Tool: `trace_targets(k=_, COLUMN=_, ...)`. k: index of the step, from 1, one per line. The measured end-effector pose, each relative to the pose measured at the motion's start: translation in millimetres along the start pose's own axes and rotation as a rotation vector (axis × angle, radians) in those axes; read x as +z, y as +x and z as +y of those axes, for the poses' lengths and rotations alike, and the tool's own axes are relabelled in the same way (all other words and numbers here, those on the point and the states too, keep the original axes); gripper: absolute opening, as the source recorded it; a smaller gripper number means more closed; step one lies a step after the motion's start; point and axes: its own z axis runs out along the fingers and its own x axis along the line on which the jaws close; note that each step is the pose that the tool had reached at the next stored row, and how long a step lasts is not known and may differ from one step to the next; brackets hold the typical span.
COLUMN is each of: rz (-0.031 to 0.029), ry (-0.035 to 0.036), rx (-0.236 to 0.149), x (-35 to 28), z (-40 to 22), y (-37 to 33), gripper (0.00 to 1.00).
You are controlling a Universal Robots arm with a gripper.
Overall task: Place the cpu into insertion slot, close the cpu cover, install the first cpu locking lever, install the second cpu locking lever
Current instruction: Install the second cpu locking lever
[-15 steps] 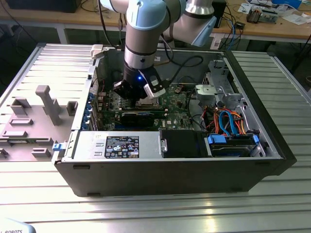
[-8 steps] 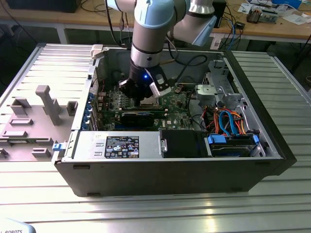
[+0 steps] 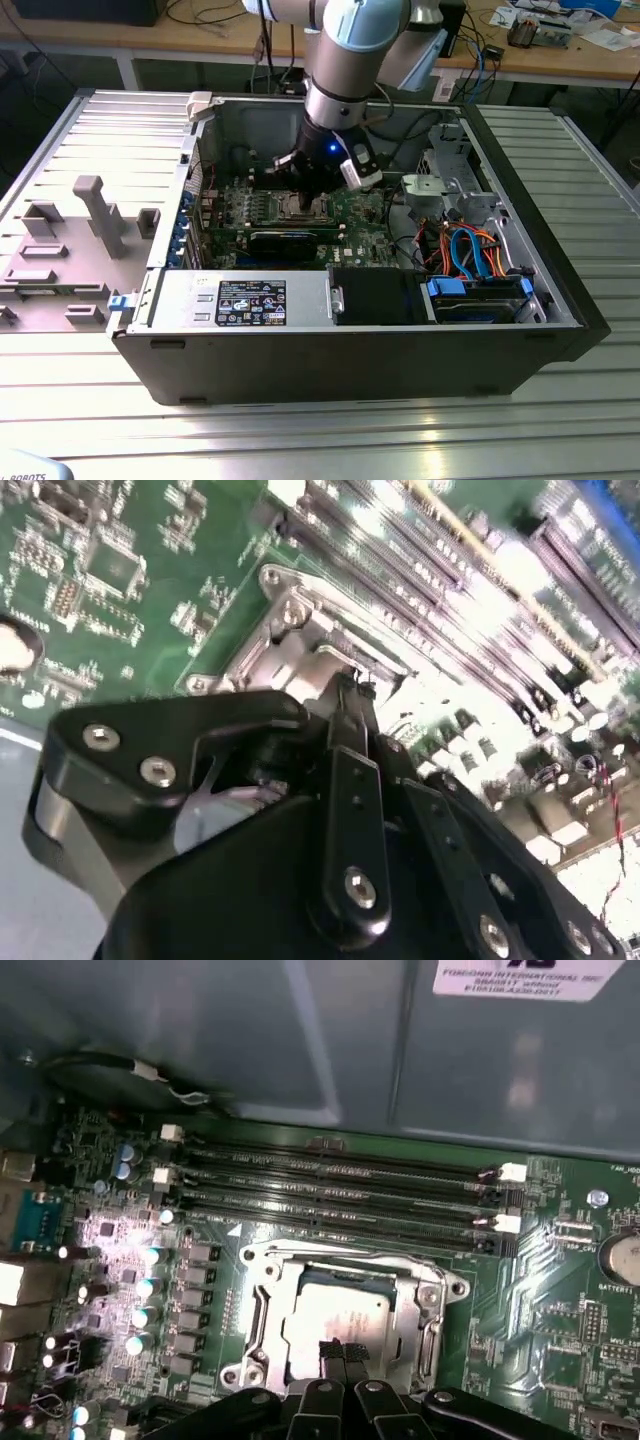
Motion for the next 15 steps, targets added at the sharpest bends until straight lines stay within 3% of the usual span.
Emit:
trace_targets(k=1, rz=0.0029, ry=0.0205, rx=0.003, x=-0.5, z=0.5, y=0.0, gripper=0.11)
trace_targets(k=2, rz=0.0078, ry=0.0571, rx=0.009, x=-1.2, z=1.7, y=0.0, gripper=0.11)
trace_targets(k=3, rz=0.0109, ry=0.0805, rx=0.013, x=-3.0, z=3.1, y=0.1, gripper=0.11)
trace_targets(k=4, rz=0.0136, ry=0.099, rx=0.016, x=-8.4, z=4.1, y=0.8, gripper=0.11)
trace_targets(k=5, rz=0.0144, ry=0.1058, rx=0.017, x=-13.6, z=4.6, y=1.5, gripper=0.11)
trace_targets(k=11, rz=0.017, ry=0.1251, rx=0.02, x=-43.0, z=7.6, y=5.7, gripper=0.11)
trace_targets(k=13, rz=0.0181, ry=0.1329, rx=0.021, x=-48.4, z=8.3, y=6.3, gripper=0.11)
trace_targets(k=15, rz=0.0189, ry=0.1385, rx=0.022, x=-49.4, z=8.4, y=6.5, gripper=0.11)
